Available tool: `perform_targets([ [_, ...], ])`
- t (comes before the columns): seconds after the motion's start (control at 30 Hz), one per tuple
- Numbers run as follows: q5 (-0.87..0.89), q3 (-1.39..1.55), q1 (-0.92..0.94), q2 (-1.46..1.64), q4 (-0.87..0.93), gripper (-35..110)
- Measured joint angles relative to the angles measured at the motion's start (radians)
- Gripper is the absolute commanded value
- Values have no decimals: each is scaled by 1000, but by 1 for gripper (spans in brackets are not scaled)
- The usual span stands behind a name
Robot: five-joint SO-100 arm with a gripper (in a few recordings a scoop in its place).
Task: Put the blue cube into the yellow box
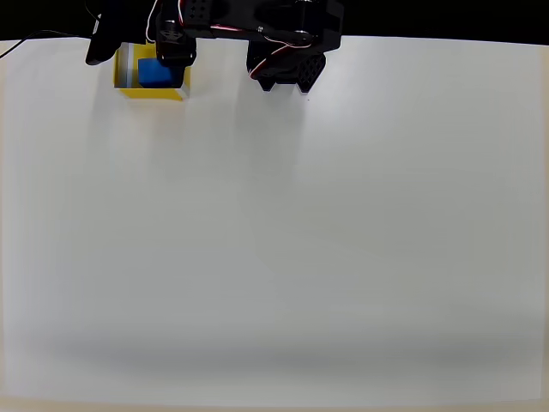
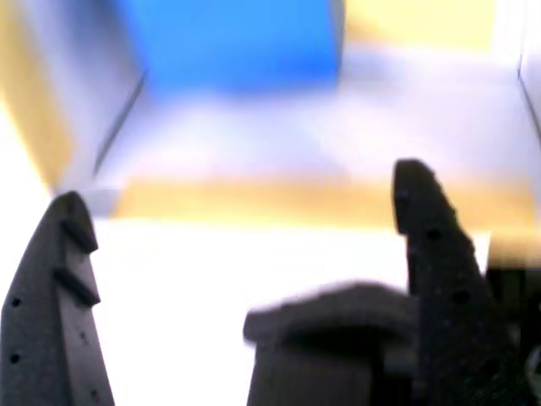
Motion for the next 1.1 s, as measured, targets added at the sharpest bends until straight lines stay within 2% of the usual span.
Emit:
perform_targets([
  [0.1,-31,-52,0,101,104,23],
  [0.33,-60,-98,-100,282,186,7],
  [0.47,0,-103,-325,341,224,1],
  [0.6,80,-101,-655,354,221,0],
  [0.67,115,-54,-848,359,161,0],
  [0.87,115,250,-1244,407,-106,0],
  [1.1,143,554,-1499,535,-244,0],
])
